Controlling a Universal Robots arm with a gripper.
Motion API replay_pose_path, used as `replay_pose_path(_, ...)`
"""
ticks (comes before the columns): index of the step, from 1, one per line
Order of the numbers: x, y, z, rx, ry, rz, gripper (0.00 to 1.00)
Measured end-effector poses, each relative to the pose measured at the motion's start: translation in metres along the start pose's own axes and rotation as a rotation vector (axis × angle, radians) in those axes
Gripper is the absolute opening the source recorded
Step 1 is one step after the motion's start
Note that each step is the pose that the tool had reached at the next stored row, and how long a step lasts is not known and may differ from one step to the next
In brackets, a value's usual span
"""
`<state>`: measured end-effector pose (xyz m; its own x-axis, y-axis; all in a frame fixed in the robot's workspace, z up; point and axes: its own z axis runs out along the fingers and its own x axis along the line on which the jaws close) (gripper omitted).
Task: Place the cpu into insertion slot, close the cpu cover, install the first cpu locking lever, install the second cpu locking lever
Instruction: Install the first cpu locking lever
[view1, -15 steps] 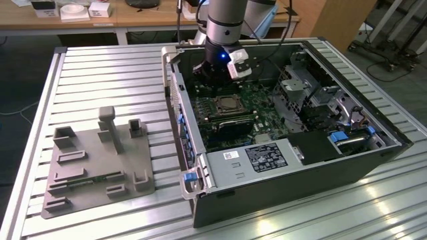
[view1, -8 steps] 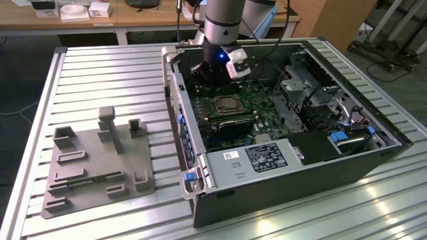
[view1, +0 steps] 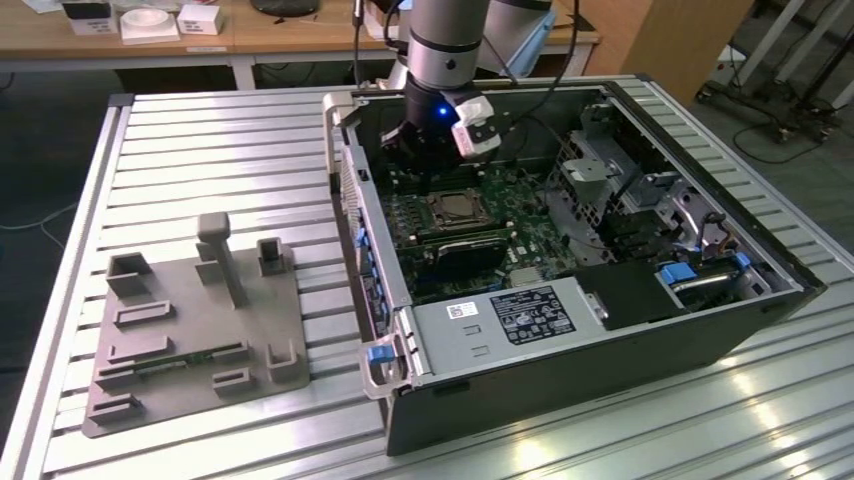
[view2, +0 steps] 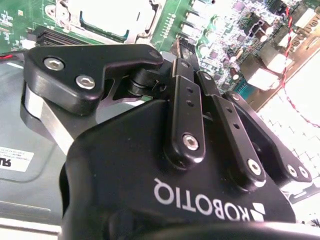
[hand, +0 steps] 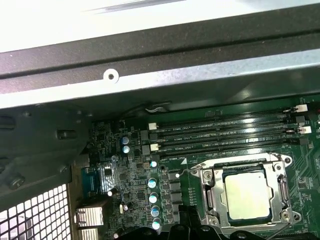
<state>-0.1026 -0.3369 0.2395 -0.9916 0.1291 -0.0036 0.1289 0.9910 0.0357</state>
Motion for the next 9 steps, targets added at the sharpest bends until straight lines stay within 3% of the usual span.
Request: replay_pose_path(9,0.0,0.0,0.0,0.0,0.0,0.0,0.1)
